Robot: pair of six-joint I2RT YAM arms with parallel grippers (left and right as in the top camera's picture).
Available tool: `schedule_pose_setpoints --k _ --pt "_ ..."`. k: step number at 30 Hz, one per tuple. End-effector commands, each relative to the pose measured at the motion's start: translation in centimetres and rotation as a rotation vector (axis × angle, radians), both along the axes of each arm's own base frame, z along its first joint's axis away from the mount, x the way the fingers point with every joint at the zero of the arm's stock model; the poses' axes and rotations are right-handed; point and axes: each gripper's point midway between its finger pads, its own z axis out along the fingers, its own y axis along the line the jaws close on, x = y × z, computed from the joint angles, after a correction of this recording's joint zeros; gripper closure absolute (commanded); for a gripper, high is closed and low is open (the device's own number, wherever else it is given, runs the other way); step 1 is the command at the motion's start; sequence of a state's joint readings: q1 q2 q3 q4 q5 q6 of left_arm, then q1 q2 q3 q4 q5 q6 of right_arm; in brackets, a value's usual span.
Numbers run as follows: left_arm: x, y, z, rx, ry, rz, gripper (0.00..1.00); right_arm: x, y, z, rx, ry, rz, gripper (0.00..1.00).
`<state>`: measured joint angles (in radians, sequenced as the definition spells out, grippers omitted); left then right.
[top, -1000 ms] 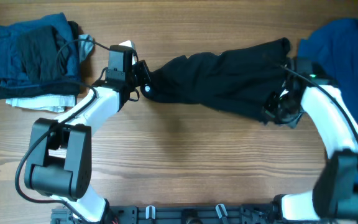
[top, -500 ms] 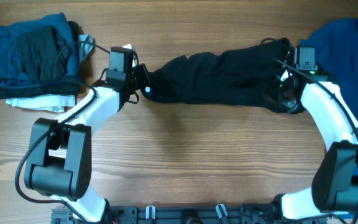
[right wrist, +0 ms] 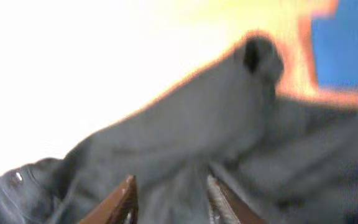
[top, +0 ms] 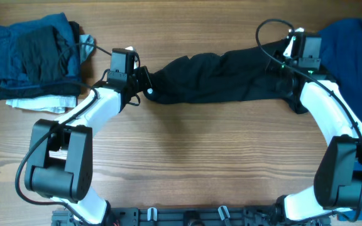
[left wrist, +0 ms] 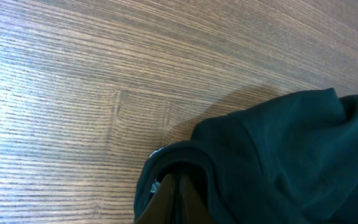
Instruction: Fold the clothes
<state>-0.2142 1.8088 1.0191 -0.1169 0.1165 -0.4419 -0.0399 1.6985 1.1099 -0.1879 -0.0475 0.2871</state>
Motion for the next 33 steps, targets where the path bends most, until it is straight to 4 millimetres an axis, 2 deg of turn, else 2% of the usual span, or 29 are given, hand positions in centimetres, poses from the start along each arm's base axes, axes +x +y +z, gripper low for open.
schedule_pose_setpoints --k 1,3,6,8,10,11,13,16,19,21,26,29,33 --pt "0.5 0.0 0.5 0.008 -0.018 -0.009 0.96 1.1 -0.1 1.4 -0.152 -0.047 0.125 0.6" --pt "0.5 0.0 1.3 0.005 -0.034 -0.009 0.96 0.5 -0.1 2.7 -0.159 -0.016 0.138 0.59" --pt "0.6 0.0 2.6 -0.001 -0.062 -0.009 0.95 -1.8 0.3 3.9 -0.115 0.079 0.139 0.57" --pt "0.7 0.0 3.2 -0.004 -0.076 -0.008 0.94 -4.3 0.7 3.4 -0.07 0.184 0.132 0.59" --pt "0.7 0.0 3.2 -0.004 -0.077 -0.008 0.92 -6.6 1.4 1.9 -0.038 0.288 0.168 0.64" --pt "0.7 0.0 3.2 -0.004 -0.075 -0.008 0.91 -7.0 1.8 1.3 -0.035 0.306 0.195 0.67" --pt "0.6 0.0 3.1 -0.003 -0.072 -0.009 0.89 -6.8 3.0 0.5 -0.053 0.295 0.293 0.72" --pt "0.7 0.0 3.2 -0.004 -0.076 -0.008 0.89 -6.6 4.0 -0.9 -0.142 0.313 0.396 0.74" --pt "0.6 0.0 3.1 -0.003 -0.073 -0.008 0.87 -6.5 2.4 -3.3 -0.288 0.394 0.343 0.73" --pt "0.5 0.0 3.0 -0.002 -0.066 -0.008 0.85 -6.3 1.9 -4.5 -0.323 0.426 0.329 0.72" --pt "0.4 0.1 3.0 -0.001 -0.061 -0.008 0.84 -5.4 1.9 -7.2 -0.302 0.447 0.304 0.64" --pt "0.4 0.1 3.0 -0.001 -0.061 -0.008 0.84 -4.5 2.1 -7.9 -0.286 0.427 0.285 0.6" --pt "0.4 0.1 3.0 -0.001 -0.061 -0.008 0.83 -4.4 2.7 -8.4 -0.25 0.427 0.3 0.59"
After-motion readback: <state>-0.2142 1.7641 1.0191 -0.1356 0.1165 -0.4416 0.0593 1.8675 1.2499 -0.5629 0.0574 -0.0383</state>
